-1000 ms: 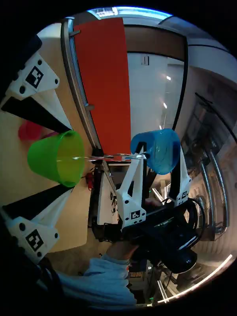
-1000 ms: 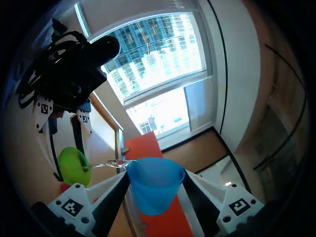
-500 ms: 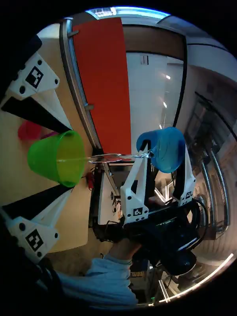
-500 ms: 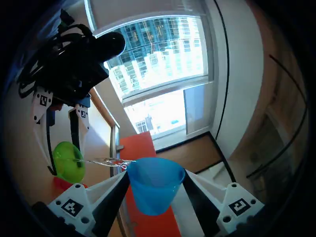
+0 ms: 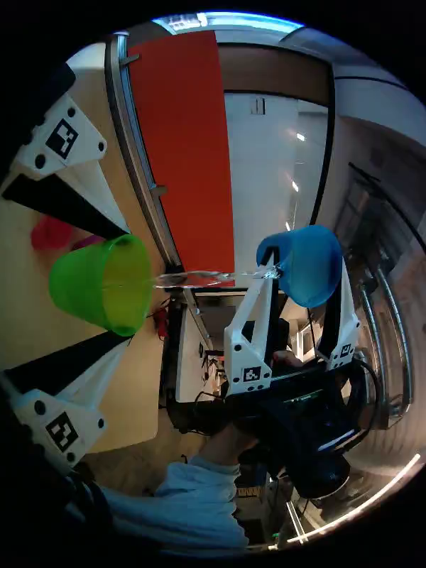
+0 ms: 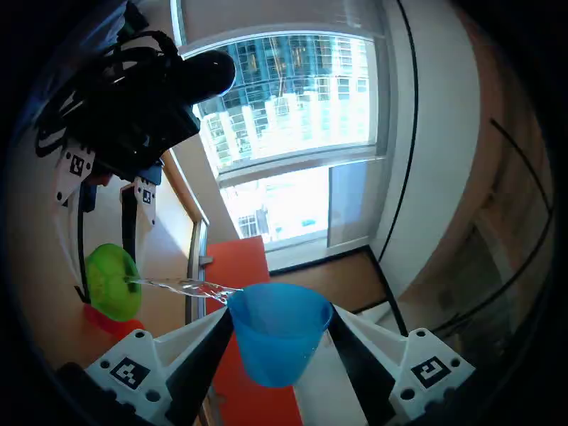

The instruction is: Pour water

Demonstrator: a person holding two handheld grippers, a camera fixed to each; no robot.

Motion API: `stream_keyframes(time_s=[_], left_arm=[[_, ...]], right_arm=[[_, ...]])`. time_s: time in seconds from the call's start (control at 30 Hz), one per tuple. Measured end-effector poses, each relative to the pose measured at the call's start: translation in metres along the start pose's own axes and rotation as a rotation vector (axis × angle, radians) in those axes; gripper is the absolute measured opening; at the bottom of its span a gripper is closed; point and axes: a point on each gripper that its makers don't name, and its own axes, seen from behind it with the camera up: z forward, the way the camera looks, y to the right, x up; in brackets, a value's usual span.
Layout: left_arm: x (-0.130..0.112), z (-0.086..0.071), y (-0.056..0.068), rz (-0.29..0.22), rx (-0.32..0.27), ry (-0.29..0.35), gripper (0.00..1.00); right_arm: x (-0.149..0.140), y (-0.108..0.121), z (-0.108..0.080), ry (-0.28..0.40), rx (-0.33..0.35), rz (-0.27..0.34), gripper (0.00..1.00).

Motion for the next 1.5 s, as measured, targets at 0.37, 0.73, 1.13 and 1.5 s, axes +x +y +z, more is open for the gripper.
stream_keyframes(time_s=[0.37, 0.73, 1.13, 1.5], left_arm=[[0.003, -0.001, 0.001, -0.001, 0.002, 0.008, 0.88], [0.007, -0.004, 0.000, -0.008, 0.003, 0.021, 0.88], [0.008, -0.004, -0.002, -0.018, 0.003, 0.033, 0.88], [0.011, -0.005, -0.002, -0.028, 0.001, 0.044, 0.88]], right_arm=[[0.001, 0.008, 0.000, -0.003, -0.010, -0.069, 0.92], [0.005, 0.011, 0.003, 0.000, -0.013, -0.141, 0.92], [0.011, 0.018, 0.008, 0.001, -0.023, -0.216, 0.92], [0.021, 0.019, 0.012, 0.004, -0.029, -0.305, 0.92]])
